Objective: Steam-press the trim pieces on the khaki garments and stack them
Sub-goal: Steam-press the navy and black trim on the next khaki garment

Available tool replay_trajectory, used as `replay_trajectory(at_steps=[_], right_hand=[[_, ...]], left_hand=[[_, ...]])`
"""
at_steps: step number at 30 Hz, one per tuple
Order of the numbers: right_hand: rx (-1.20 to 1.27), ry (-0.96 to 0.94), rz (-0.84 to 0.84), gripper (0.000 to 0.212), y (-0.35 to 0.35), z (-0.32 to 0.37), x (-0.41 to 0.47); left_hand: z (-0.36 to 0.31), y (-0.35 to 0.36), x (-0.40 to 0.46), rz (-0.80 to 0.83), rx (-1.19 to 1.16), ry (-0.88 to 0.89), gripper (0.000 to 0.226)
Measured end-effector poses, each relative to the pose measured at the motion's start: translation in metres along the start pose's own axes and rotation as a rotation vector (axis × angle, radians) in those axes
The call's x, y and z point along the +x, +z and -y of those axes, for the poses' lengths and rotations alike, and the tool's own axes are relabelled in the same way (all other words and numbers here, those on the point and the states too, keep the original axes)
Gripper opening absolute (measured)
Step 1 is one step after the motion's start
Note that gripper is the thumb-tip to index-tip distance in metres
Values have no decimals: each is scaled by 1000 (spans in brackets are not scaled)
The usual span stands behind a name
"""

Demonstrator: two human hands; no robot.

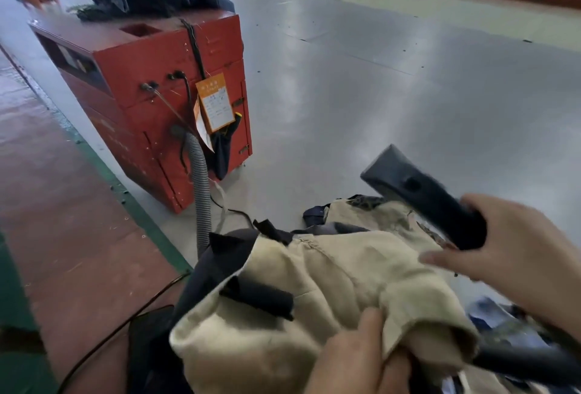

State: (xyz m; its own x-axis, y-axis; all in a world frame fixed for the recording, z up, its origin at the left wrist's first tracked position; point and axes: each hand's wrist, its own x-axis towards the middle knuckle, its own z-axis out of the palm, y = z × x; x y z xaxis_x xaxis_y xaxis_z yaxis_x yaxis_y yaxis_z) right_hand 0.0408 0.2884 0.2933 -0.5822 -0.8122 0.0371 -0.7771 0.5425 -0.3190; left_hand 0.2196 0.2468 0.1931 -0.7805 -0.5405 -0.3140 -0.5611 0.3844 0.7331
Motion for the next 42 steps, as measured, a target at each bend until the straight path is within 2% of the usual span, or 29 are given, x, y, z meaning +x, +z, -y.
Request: replay_trajectory(at_steps=[2, 4, 6, 7, 9, 11, 12, 14, 16, 18, 21, 26, 30, 32, 37, 39, 42], right_hand=[[5, 17, 48, 61, 9, 3, -16], [-3, 44, 132, 66, 22, 6, -26], [-16, 85, 225, 65, 34, 6, -31], [-24, 100, 259, 63, 41, 4, -32], [-56, 122, 316, 53, 54, 0, -34], [-55, 146, 359, 43, 65, -4, -35], [-34, 161, 365, 40, 68, -5, -35], [-6, 194, 317, 33, 70, -12, -33], [-12, 223, 228, 30, 71, -27, -30], [1, 224, 141, 34, 73, -44, -25], [9, 216, 42, 38, 75, -72, -15], [26, 285, -71, 37, 68, -116, -1], [36, 331, -23, 32, 50, -99, -13], [47, 335, 23, 39, 41, -73, -22], [65, 218, 78, 42, 8, -37, -31], [109, 136, 149, 46, -8, -29, -34], [221, 68, 242, 54, -8, -13, -32]], left_hand=[[-7, 9, 12, -76, -110, 24, 47], [-9, 23, 18, -68, 42, 38, 47], [5, 22, 22, -322, 211, 204, 47], [9, 16, 18, -266, 261, 296, 50], [21, 8, 1, -148, 174, 422, 37], [36, -23, -14, -121, 245, 355, 20], [45, -42, -24, -231, 279, 316, 20], [67, -66, -42, -462, 436, 279, 39], [83, -75, -50, -509, 548, 109, 65], [85, -74, -54, -488, 597, 40, 75], [86, -55, -50, -541, 604, 206, 43], [68, -50, -31, -554, 249, 214, 27], [58, -42, -12, -475, 234, 283, 26], [54, -38, -4, -430, 249, 302, 28], [36, -37, 11, -438, 238, 403, 44], [38, -37, 12, -419, 214, 384, 45], [48, -34, 10, -399, 279, 202, 36]])
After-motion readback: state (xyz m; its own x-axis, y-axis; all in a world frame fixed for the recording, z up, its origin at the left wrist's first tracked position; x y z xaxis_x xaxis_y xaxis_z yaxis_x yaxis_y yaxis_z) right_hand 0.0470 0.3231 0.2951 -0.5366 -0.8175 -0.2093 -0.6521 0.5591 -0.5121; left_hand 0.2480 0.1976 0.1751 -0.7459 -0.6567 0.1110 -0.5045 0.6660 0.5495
